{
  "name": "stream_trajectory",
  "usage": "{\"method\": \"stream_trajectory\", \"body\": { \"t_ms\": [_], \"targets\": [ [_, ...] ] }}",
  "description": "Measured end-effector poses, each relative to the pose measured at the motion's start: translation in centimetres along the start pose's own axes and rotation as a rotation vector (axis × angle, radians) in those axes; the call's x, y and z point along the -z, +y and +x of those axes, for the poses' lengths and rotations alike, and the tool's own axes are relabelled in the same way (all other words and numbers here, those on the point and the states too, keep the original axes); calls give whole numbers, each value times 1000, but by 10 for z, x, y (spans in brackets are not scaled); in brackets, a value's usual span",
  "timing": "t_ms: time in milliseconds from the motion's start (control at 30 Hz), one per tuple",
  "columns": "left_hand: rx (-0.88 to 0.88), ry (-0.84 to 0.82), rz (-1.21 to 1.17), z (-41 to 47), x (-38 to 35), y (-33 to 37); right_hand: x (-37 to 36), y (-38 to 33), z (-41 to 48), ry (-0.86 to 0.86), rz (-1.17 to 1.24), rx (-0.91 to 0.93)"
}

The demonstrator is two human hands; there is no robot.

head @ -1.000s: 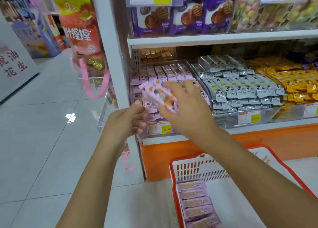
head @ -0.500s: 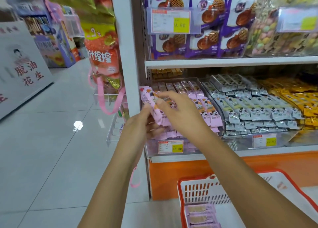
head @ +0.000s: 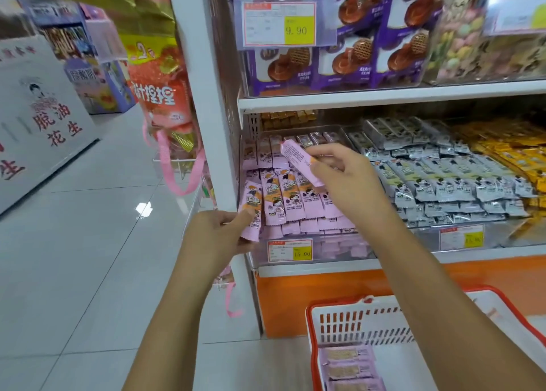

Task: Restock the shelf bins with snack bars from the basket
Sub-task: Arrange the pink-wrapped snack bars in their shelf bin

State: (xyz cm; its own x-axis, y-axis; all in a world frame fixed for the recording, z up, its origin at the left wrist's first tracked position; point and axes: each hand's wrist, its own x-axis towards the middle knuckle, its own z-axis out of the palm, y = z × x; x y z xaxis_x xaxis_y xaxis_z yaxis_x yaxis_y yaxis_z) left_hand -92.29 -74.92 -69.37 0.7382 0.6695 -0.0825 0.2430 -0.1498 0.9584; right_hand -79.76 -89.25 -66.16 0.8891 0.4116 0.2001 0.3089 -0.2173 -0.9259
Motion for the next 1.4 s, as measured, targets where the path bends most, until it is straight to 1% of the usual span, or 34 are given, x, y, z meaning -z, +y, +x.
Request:
{"method": "stream_trajectory", "body": {
  "t_ms": [167,267,367,500,600,667,733,800,833,900,1000,1167,1300,1400],
  "targets": [
    [-77,213,146,5,-14,-3,4,8,5,-3,-12,-3],
    [-117,280,168,8,-20,-6,6,13,7,4,-35,4],
    [-146,278,161,11,-21,-10,5,13,8,16,-90,25],
    [-138,235,146,12,-21,-13,2,4,12,31,-205,103],
    [-161,253,175,15,-22,-13,-9,-8,33,-5,-208,58],
    [-176,260,207,17,-25,-13,-23,-15,58,-27,-265,28],
    [-190,276,275,17,-26,-15,-42,-19,89,-91,-379,-29],
    [-209,294,359,17,-23,-17,-69,-19,118,-182,-563,-96],
    [-216,297,378,17,-21,-18,-83,-16,130,-181,-619,-110],
    [-231,295,390,20,-15,-19,-105,-10,146,-127,-666,-87],
    [-260,281,408,25,-10,-21,-121,-6,153,-121,-668,-46],
    [-277,262,395,29,-6,-23,-121,-8,162,-183,-573,-97],
    [-288,244,380,30,-4,-26,-123,-7,162,-161,-522,-92],
    [-308,246,370,29,0,-26,-124,-8,159,-155,-533,-84]
  ]
}}
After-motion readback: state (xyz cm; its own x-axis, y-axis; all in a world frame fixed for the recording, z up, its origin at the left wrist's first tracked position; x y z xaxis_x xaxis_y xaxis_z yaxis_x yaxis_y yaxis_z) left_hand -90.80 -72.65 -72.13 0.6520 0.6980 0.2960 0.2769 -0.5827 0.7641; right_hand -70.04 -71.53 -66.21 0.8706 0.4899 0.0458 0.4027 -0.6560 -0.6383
